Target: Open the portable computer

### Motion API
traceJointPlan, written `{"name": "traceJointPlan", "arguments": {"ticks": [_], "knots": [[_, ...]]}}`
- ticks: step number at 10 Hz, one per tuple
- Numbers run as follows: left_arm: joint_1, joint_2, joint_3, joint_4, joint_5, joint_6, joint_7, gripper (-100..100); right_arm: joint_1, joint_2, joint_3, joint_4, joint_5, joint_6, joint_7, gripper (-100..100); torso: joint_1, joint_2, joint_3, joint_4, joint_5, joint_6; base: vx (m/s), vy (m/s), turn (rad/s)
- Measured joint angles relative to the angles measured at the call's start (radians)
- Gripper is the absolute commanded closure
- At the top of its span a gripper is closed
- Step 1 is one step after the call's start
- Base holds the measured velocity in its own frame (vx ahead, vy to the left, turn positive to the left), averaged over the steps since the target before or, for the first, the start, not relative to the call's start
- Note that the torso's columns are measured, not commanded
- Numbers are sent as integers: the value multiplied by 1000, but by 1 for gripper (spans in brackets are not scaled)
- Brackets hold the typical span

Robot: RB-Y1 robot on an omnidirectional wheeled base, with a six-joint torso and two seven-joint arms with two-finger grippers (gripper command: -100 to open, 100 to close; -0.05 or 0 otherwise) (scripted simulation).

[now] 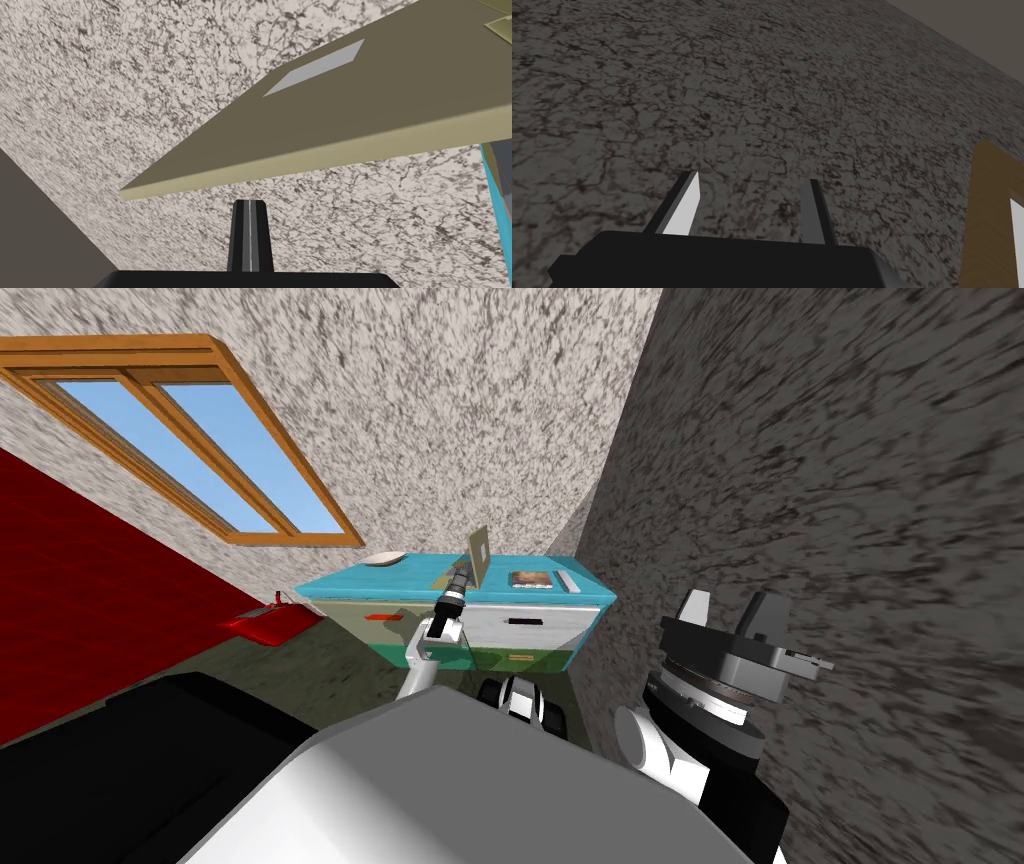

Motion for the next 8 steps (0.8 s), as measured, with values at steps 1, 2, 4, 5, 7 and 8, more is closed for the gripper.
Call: {"name": "traceJointPlan", "arguments": {"ticks": [1, 2, 4, 5, 7, 8], "knots": [[24, 11, -6, -12, 6, -5, 9, 100, 0, 0, 0, 0, 0, 0, 0, 0, -1, 0, 0, 0, 0, 0, 90, -34, 181], [51, 24, -21, -38, 15, -12, 20, 100, 0, 0, 0, 0, 0, 0, 0, 0, 0, -1, -1, 0, 0, 0, 79, -36, 96], [111, 39, -47, -76, 26, -31, 35, 100, 0, 0, 0, 0, 0, 0, 0, 0, -1, -2, -1, -1, 0, 0, 92, -52, 134], [146, 48, -56, -100, 32, -34, 44, 100, 0, 0, 0, 0, 0, 0, 0, 0, 0, -1, -1, 0, 0, 0, 104, -47, 198], [198, 75, -72, -128, 49, -50, 67, 100, 0, 0, 0, 0, 0, 0, 0, 0, 0, -1, -1, 0, 0, 1, 89, -50, 119], [228, 92, -85, -154, 60, -61, 79, 100, 0, 0, 0, 0, 0, 0, 0, 0, 0, -1, -1, 0, 0, 0, 80, -43, 111]]}}
